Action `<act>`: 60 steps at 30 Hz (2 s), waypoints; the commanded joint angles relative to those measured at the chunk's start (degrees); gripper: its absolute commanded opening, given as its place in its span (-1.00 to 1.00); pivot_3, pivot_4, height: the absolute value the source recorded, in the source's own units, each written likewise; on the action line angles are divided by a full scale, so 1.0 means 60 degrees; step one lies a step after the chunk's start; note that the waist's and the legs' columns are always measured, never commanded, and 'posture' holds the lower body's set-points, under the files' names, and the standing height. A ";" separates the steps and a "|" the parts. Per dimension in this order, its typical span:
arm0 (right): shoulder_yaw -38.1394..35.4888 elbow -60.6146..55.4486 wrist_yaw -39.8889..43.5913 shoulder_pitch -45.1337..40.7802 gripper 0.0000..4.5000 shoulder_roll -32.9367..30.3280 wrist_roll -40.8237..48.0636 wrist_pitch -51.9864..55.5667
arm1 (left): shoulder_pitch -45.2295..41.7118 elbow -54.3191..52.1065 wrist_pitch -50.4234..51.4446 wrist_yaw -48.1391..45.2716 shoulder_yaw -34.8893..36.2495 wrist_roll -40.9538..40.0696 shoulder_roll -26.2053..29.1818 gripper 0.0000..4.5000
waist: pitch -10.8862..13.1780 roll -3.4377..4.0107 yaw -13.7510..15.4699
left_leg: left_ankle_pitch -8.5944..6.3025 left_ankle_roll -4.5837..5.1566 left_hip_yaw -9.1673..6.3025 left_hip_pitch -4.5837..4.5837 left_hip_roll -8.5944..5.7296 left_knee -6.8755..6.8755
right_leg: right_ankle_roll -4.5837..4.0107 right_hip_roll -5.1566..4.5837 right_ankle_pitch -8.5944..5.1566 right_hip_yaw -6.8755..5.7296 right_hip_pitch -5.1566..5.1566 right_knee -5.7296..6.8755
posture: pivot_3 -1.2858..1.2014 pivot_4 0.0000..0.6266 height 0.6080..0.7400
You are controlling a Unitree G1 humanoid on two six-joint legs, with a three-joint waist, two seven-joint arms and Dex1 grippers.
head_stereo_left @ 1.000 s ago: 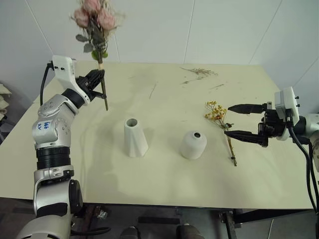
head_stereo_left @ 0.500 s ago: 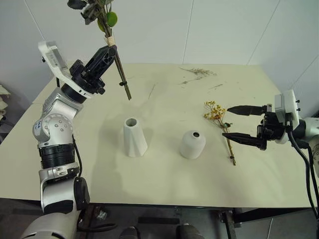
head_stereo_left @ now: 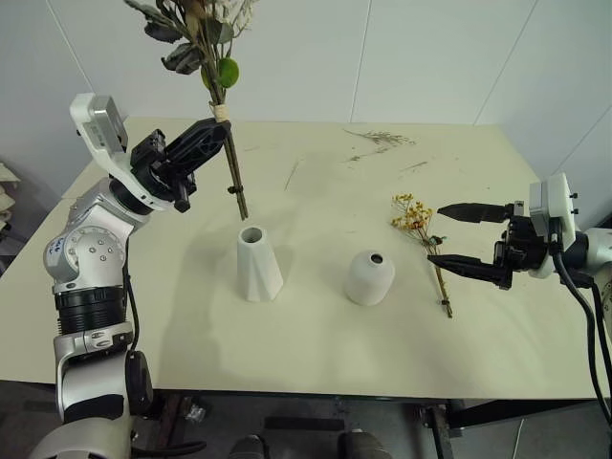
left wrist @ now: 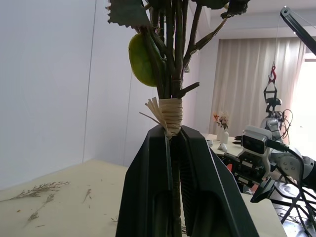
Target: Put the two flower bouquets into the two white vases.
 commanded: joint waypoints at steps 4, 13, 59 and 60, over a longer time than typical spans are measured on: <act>-0.0471 -0.0378 -0.0123 0.0200 1.00 -0.0147 0.0255 0.0023 | 0.0447 -0.0607 -0.0047 -0.0136 -0.0277 0.0051 0.0008 -0.99 | 0.0000 0.0000 -0.0005 | 0.0000 0.0000 0.0000 0.0000 0.0000 -0.0001 | 0.0000 0.0000 0.0000 0.0000 0.0000 0.0000 | 0.03 -0.52 1.00; -0.0520 -0.0453 -0.0102 0.0331 1.00 -0.0216 0.0380 0.0090 | 0.0753 -0.0588 -0.0147 -0.0124 -0.0392 0.0137 -0.0060 -0.99 | 0.0001 -0.0001 0.0000 | 0.0000 0.0001 0.0000 0.0000 0.0000 0.0001 | 0.0000 0.0000 0.0000 0.0001 0.0000 0.0000 | 0.03 -0.52 1.00; -0.0620 -0.0724 -0.0262 0.0674 1.00 -0.0184 0.0318 0.0192 | 0.2089 -0.0781 -0.0198 -0.0399 -0.0887 0.0890 0.0197 -0.32 | 0.0002 -0.0003 0.0001 | -0.0003 0.0005 0.0000 -0.0002 0.0000 -0.0013 | -0.0001 0.0000 0.0000 0.0001 0.0001 -0.0025 | 0.03 -0.52 1.00; -0.0626 -0.0714 -0.0253 0.0665 1.00 -0.0196 0.0317 0.0188 | 0.2106 -0.0842 -0.0126 -0.0402 -0.0910 0.0882 0.0255 -0.20 | 0.0002 -0.0003 0.0002 | -0.0003 0.0005 0.0000 -0.0002 0.0000 -0.0014 | -0.0001 0.0000 0.0000 0.0001 0.0001 -0.0024 | 0.03 -0.52 1.00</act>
